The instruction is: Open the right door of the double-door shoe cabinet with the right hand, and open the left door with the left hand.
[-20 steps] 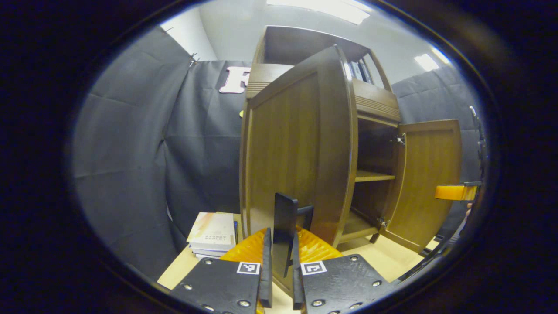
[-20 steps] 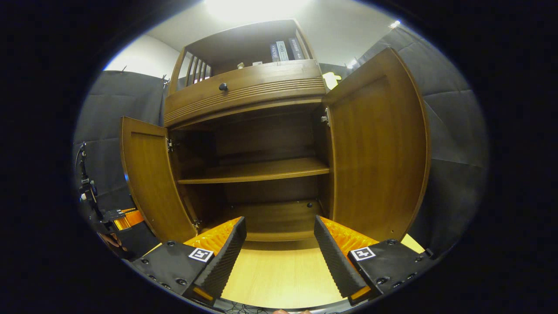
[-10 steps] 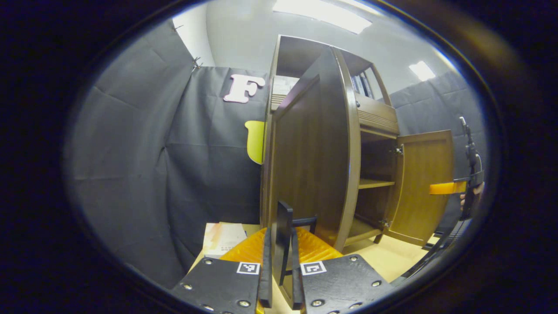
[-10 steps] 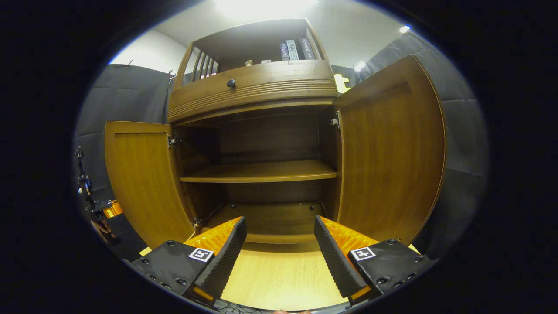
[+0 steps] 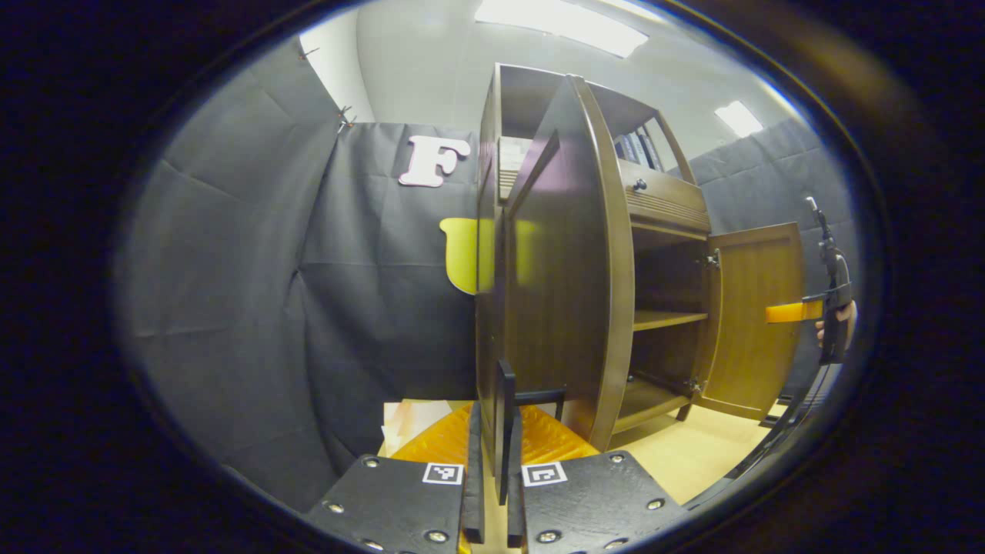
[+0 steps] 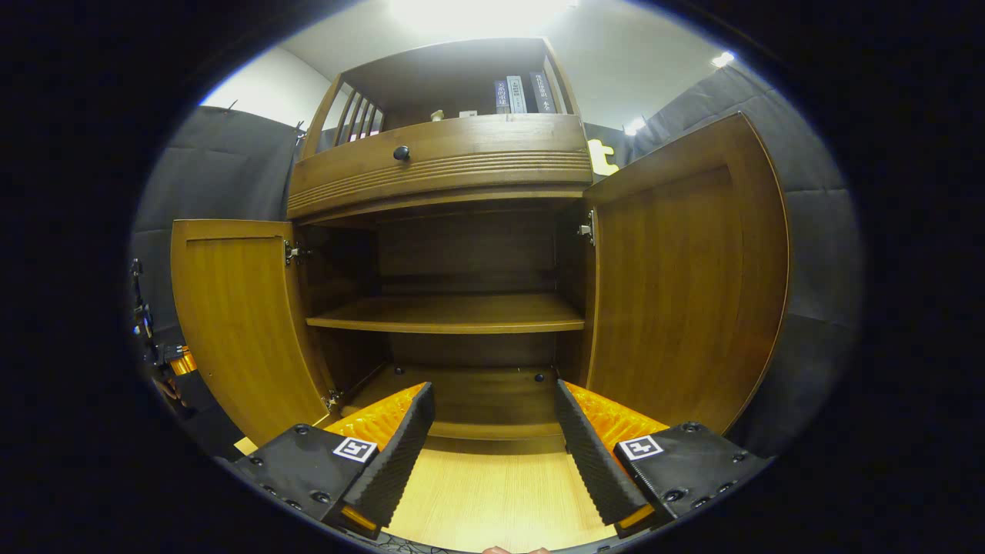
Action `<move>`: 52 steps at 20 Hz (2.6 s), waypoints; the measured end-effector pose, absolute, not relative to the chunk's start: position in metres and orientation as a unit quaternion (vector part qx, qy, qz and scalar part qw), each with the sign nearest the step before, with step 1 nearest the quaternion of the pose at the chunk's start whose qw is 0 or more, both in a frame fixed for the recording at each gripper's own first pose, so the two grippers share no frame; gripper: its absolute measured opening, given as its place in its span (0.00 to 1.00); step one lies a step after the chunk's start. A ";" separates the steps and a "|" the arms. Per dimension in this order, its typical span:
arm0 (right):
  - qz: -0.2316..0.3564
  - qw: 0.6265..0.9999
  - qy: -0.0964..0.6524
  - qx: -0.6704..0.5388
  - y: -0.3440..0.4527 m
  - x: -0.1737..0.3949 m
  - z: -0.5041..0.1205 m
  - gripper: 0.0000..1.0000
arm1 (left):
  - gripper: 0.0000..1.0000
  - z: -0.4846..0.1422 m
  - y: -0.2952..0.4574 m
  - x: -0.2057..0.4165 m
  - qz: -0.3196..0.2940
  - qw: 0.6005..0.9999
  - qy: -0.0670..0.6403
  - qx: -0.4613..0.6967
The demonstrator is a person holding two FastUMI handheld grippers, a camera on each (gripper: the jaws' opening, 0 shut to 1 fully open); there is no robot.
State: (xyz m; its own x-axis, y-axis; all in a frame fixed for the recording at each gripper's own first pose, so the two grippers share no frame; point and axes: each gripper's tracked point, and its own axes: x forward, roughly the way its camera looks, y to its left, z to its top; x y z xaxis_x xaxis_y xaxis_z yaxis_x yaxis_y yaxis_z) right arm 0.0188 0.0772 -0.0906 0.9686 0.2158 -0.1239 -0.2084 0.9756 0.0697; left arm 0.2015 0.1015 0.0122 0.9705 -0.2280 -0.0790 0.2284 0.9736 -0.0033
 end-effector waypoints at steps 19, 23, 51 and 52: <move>0.102 0.992 0.069 0.034 0.032 0.031 -0.076 0.94 | 0.96 0.047 0.148 0.094 0.077 0.995 0.055 0.014; 0.086 0.994 0.058 0.019 0.020 0.030 -0.068 0.98 | 0.96 0.083 0.119 0.070 0.108 0.993 0.035 0.017; 0.057 0.998 0.029 0.013 0.041 -0.010 -0.049 0.94 | 0.96 0.084 -0.003 0.175 0.042 0.998 0.038 -0.012; 0.056 0.998 0.029 0.015 0.044 -0.011 -0.050 0.94 | 0.96 0.081 -0.005 0.178 0.036 0.999 0.038 -0.013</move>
State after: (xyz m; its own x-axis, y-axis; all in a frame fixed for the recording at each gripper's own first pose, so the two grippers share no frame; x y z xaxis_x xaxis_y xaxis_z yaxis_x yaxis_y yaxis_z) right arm -0.0113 0.0443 -0.0504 0.9920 0.1130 -0.0567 -0.1112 0.9932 0.0335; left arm 0.1779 -0.0048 0.0810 0.9946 0.0709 -0.0760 -0.0729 0.9971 -0.0226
